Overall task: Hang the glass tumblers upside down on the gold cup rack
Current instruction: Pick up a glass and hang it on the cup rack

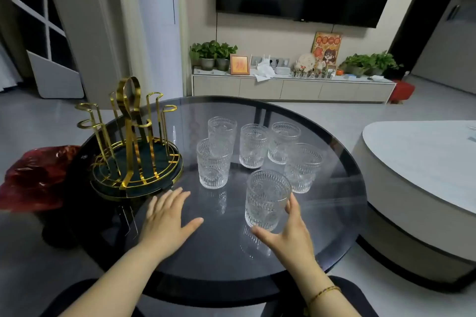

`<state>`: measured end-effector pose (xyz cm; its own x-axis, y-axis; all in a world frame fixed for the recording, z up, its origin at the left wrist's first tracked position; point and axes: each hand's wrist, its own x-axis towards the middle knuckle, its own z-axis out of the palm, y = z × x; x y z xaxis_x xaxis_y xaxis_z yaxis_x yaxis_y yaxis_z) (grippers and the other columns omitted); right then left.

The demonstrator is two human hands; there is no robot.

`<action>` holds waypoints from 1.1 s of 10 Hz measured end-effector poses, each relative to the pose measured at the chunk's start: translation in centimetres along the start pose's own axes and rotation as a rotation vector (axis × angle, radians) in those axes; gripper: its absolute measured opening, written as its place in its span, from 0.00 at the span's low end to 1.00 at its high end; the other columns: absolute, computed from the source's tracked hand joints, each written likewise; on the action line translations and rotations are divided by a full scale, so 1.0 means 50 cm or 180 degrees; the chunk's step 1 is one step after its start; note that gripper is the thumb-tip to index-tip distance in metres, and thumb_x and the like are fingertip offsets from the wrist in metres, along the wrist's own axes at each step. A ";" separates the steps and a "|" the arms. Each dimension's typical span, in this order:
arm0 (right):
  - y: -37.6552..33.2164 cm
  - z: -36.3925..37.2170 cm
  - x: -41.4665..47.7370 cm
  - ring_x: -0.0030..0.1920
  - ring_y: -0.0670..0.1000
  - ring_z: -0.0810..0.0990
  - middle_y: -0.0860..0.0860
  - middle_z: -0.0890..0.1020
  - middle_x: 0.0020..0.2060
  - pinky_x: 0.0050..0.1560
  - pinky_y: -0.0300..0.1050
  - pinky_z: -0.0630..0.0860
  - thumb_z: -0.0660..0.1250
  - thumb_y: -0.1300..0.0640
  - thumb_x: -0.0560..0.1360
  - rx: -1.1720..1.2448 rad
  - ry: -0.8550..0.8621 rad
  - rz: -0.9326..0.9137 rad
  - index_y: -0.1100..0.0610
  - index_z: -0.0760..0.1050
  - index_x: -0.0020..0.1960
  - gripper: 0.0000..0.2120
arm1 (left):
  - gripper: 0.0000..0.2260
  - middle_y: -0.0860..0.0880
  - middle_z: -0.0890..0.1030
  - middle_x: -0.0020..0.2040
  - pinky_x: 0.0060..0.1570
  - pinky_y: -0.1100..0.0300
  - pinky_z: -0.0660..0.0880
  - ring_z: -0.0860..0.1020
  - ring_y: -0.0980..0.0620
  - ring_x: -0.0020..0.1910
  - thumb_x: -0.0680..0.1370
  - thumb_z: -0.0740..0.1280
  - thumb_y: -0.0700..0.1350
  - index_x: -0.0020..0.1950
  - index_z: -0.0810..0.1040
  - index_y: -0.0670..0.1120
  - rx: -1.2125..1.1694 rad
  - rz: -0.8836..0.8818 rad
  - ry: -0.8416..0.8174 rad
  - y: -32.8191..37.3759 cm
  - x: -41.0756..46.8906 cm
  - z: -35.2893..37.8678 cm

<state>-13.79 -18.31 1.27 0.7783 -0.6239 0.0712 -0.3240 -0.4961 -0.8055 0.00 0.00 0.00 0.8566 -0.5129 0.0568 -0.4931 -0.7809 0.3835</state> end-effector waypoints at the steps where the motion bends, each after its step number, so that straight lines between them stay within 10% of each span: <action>1: 0.000 0.013 0.010 0.68 0.56 0.64 0.52 0.68 0.68 0.70 0.51 0.57 0.73 0.42 0.56 -0.0345 0.0184 0.0004 0.56 0.49 0.70 0.51 | 0.28 0.50 0.57 0.74 0.72 0.51 0.45 0.51 0.52 0.73 0.75 0.57 0.60 0.71 0.54 0.50 0.0133 -0.0011 0.0023 -0.007 0.005 0.008; 4: -0.005 0.031 0.033 0.58 0.57 0.72 0.49 0.74 0.48 0.65 0.55 0.64 0.74 0.46 0.55 -0.0116 0.0394 0.0066 0.56 0.62 0.60 0.38 | 0.26 0.51 0.56 0.74 0.72 0.52 0.44 0.50 0.52 0.73 0.76 0.55 0.61 0.70 0.57 0.52 0.0198 0.0030 0.0016 -0.006 0.006 0.012; 7: -0.011 0.018 0.032 0.43 0.37 0.75 0.36 0.74 0.43 0.37 0.25 0.68 0.75 0.56 0.57 0.0670 0.0280 -0.0206 0.40 0.63 0.48 0.28 | 0.24 0.51 0.60 0.73 0.71 0.52 0.51 0.55 0.50 0.72 0.76 0.61 0.55 0.69 0.60 0.51 -0.0370 -0.0033 0.0158 -0.006 -0.003 -0.008; 9: -0.055 0.005 0.038 0.47 0.39 0.75 0.48 0.78 0.47 0.43 0.24 0.69 0.74 0.64 0.59 0.1083 0.0279 -0.0486 0.48 0.67 0.52 0.27 | 0.19 0.45 0.67 0.68 0.64 0.48 0.64 0.64 0.45 0.67 0.73 0.68 0.43 0.63 0.71 0.45 -0.1038 -0.0258 0.1339 -0.052 -0.014 -0.058; 11: -0.155 -0.017 0.063 0.43 0.28 0.70 0.33 0.68 0.45 0.38 0.15 0.61 0.75 0.60 0.61 0.0779 -0.0129 -0.0905 0.44 0.63 0.54 0.30 | 0.27 0.40 0.59 0.73 0.69 0.43 0.54 0.55 0.41 0.72 0.73 0.68 0.44 0.69 0.62 0.42 -0.0802 -0.0780 0.1786 -0.137 0.000 -0.094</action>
<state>-9.29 -16.92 8.24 0.8410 -0.4550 0.2928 0.0424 -0.4841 -0.8740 4.10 7.03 1.68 0.9224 -0.0143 0.3859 -0.2815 -0.7092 0.6464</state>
